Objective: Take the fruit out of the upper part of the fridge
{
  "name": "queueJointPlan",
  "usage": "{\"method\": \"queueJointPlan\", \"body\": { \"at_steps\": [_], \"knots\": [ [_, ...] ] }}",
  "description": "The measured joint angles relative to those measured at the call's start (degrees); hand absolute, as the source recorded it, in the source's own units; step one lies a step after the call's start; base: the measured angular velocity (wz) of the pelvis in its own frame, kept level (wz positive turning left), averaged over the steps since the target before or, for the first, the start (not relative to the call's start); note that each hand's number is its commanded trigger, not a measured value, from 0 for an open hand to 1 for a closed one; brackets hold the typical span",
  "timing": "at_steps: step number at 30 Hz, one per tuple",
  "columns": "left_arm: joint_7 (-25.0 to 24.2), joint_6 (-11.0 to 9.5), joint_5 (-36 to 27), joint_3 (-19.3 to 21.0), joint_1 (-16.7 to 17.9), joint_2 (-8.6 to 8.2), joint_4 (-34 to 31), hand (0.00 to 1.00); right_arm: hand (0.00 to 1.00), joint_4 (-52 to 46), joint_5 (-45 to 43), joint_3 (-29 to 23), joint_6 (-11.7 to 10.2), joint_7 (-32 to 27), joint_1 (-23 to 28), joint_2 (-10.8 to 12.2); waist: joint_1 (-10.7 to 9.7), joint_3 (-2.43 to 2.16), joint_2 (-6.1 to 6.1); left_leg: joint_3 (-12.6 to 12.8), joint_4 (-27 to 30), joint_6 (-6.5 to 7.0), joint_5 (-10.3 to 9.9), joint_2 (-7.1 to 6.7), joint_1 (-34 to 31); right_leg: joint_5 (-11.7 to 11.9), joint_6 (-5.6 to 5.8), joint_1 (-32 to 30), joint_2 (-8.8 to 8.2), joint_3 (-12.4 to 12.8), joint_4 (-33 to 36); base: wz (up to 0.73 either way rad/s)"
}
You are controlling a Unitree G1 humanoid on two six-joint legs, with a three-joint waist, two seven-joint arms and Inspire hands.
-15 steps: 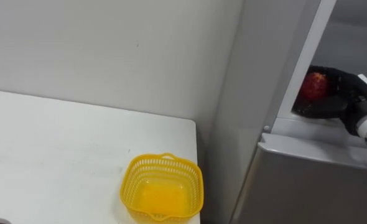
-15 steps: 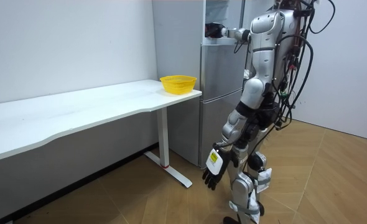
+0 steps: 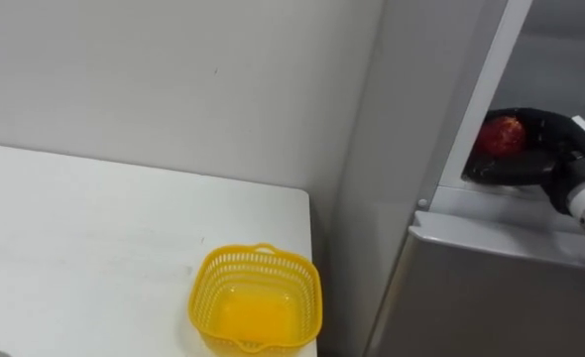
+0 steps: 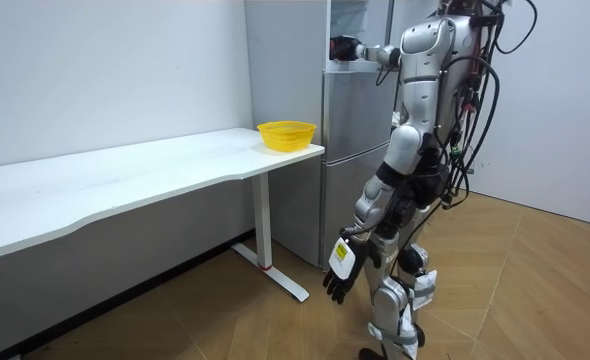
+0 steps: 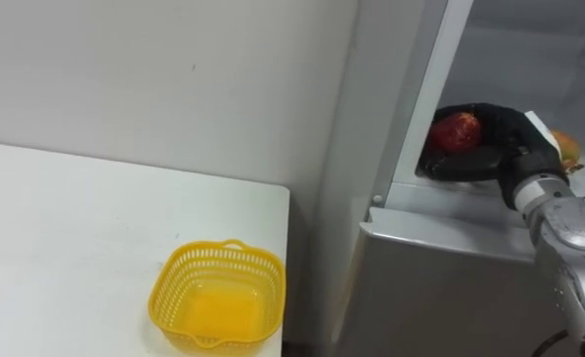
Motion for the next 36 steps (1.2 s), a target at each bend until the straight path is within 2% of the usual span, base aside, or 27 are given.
{"method": "queueJointPlan", "body": {
  "at_steps": [7,10,13,15,19,21,26,29,31,33,36],
  "knots": [
    [1.14,-0.26,-0.11,-0.81,-0.21,0.01,0.0,0.0,1.0,-5.13,-0.83,0.23,-0.39,-2.43,1.77,0.16,0.03,-0.26,0.75,0.54,0.05,0.0,0.0,0.06,0.44,0.0,0.0,0.13,0.0,0.29,0.03,-0.03],
    [1.4,-0.89,0.09,-1.19,-0.32,0.06,0.11,0.0,1.0,-8.98,-2.73,0.17,-0.36,-4.47,3.72,0.6,0.28,-0.28,1.03,1.22,-0.32,-0.02,0.02,0.18,0.84,0.0,0.0,0.1,0.25,1.45,0.04,-0.13],
    [1.76,-0.95,0.07,-1.62,-0.17,0.01,0.1,0.0,1.0,-13.57,-3.72,-0.03,-0.22,-7.8,6.06,2.23,-0.19,-0.31,0.98,1.32,-0.31,-0.02,0.02,0.22,0.77,0.0,-0.01,-0.03,0.32,1.42,0.05,-0.04],
    [2.71,-1.14,0.04,-1.73,-0.69,-0.49,0.12,0.0,1.0,-19.94,-7.13,-1.85,0.25,-11.79,9.56,4.25,-0.31,-0.32,1.01,1.28,-0.32,-0.03,0.02,0.22,0.4,0.01,-0.01,-0.36,0.32,1.39,0.05,0.0],
    [4.05,-1.67,0.05,-2.82,-0.64,-1.13,0.15,0.0,1.0,-26.18,-10.78,-2.1,0.23,-15.51,12.3,6.72,-1.31,-0.39,1.42,1.33,-0.27,-0.03,0.02,0.21,-0.06,0.06,-0.1,-0.88,0.33,1.48,0.14,0.0],
    [4.88,-2.14,0.03,-4.26,-0.54,-1.55,0.23,0.0,1.0,-30.12,-14.16,-2.06,0.23,-17.27,14.4,7.6,-1.54,-0.48,2.14,1.41,-0.28,-0.03,0.02,0.19,-0.09,0.06,-0.1,-0.98,0.32,1.55,0.14,0.0],
    [5.68,-3.29,-0.1,-4.27,-0.61,-2.04,0.92,0.0,1.0,-39.37,-16.98,-1.81,0.2,-21.02,18.43,9.56,-1.45,-0.55,3.67,1.41,-0.3,-0.04,0.04,0.24,-0.12,0.06,-0.1,-1.39,0.4,1.83,0.13,-0.01],
    [6.2,-4.01,0.04,-4.24,-0.83,-2.08,2.22,0.0,1.0,-43.03,-17.03,-1.58,0.16,-23.01,18.44,10.6,-1.52,-0.54,3.79,1.35,-0.33,-0.16,0.13,0.31,-0.1,0.06,-0.1,-1.46,0.49,1.94,0.17,-0.01],
    [6.21,-4.66,0.04,-4.22,-0.74,-2.15,2.94,0.0,1.0,-45.48,-17.09,-1.6,-0.25,-24.28,18.44,11.14,-1.53,-0.55,3.75,1.35,-0.36,-0.17,0.14,0.32,-0.08,0.06,-0.1,-1.44,0.5,1.95,0.16,0.0],
    [6.22,-5.32,0.04,-4.08,-0.35,-2.16,3.31,0.0,1.0,-48.33,-17.37,-1.69,-1.81,-25.86,18.65,11.77,-1.64,-0.52,3.66,1.38,-0.35,-0.17,0.14,0.31,0.06,0.07,-0.11,-1.21,0.48,1.93,0.11,0.02],
    [6.23,-6.36,-0.01,-3.2,0.13,-2.21,3.3,0.0,1.0,-52.98,-22.72,-1.72,-3.75,-27.37,20.09,11.78,-1.54,-0.51,3.39,1.43,-0.29,-0.17,0.14,0.28,-0.02,0.07,-0.11,-1.2,0.45,1.91,0.08,0.03]
  ]
}}
